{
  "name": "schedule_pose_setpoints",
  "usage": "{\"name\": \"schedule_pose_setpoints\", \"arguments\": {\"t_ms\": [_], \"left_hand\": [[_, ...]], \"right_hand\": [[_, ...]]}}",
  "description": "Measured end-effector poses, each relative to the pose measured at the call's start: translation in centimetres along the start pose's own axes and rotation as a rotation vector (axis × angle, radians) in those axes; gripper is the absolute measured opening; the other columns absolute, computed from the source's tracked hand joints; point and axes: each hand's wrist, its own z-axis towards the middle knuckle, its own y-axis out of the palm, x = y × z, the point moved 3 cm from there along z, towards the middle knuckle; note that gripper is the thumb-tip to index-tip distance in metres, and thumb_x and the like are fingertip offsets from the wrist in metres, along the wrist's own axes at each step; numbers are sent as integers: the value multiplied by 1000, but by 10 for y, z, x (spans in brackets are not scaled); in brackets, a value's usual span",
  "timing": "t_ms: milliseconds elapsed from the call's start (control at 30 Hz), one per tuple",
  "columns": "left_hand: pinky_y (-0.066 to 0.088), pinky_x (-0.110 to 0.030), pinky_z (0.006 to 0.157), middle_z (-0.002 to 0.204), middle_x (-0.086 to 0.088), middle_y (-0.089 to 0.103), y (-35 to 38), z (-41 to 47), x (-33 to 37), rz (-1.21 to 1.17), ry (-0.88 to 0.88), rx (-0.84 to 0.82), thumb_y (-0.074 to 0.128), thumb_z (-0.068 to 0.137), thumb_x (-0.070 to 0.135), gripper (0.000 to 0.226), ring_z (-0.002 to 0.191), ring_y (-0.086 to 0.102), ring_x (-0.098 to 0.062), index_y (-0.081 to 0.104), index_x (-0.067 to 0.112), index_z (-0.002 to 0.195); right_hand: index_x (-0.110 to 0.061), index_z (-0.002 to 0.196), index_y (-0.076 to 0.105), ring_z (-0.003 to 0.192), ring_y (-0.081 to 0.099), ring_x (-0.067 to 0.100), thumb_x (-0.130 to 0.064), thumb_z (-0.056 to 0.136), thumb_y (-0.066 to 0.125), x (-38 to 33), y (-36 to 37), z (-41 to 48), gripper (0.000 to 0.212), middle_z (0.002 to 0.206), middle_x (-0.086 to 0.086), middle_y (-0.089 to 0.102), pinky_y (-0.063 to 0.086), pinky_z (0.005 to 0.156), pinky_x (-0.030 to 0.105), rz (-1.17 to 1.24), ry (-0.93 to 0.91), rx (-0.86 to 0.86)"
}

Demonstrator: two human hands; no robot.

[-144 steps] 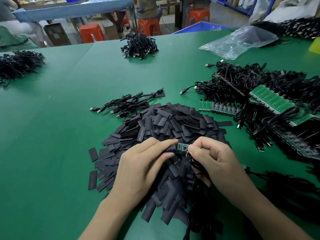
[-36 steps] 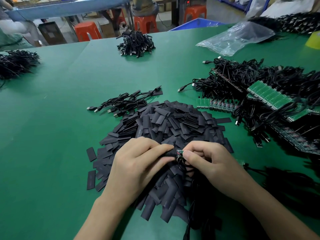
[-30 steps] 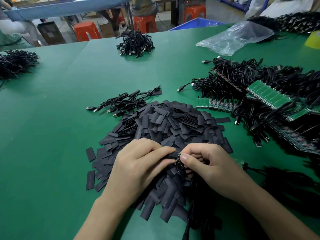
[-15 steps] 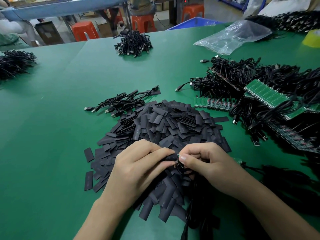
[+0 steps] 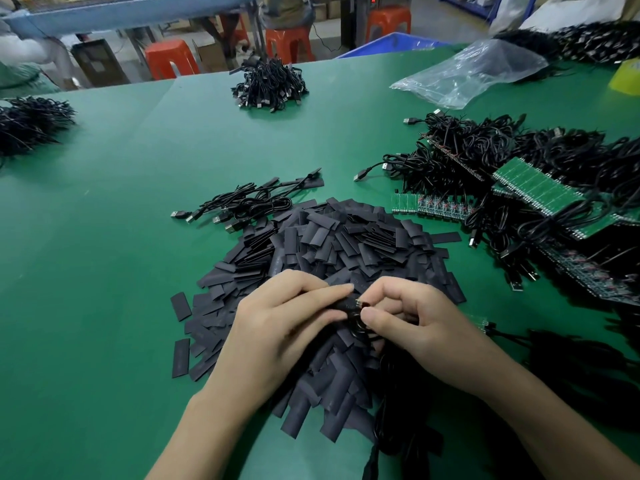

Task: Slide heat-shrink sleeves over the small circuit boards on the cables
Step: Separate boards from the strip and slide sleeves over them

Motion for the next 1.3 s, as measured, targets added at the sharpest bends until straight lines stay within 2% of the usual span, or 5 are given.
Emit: {"name": "schedule_pose_setpoints", "arguments": {"t_ms": [233,433,733,1000,1300], "left_hand": [[50,-17,82,93,7,72,-5,2,2,-65,-217,232,80,84,25,29,86,68,-9,77,15,110],[55,-19,77,87,9,77,5,-7,-2,-350,-522,380,87,77,31,23,79,74,-11,78,29,99],[56,-20,85,101,14,78,8,-5,3,-347,-439,366,79,83,30,23,93,75,-9,78,29,106],[59,-25,85,98,0,80,11,-3,2,-673,-636,379,82,82,28,12,96,76,-18,81,23,93],[59,-31,88,106,-17,77,11,2,-2,-1042,-708,380,77,80,19,14,103,75,-28,80,15,93]], "right_hand": [[-22,83,68,70,71,12,-22,99,64,-2,2,-1,16,74,-4,70,61,75,37,-3,-31,106],[-24,82,67,67,72,7,-20,98,65,-5,7,-4,17,74,-5,72,54,63,17,-76,-106,208],[-31,85,65,69,70,2,-28,97,63,-8,11,-7,13,75,-17,68,45,56,10,-243,-239,376],[-18,95,74,82,63,3,-25,96,67,-8,10,-10,10,87,-12,71,49,73,17,-622,-405,574],[-33,103,76,89,71,6,-36,93,61,-5,8,-7,18,90,-15,73,53,74,19,-255,-245,443]]}}
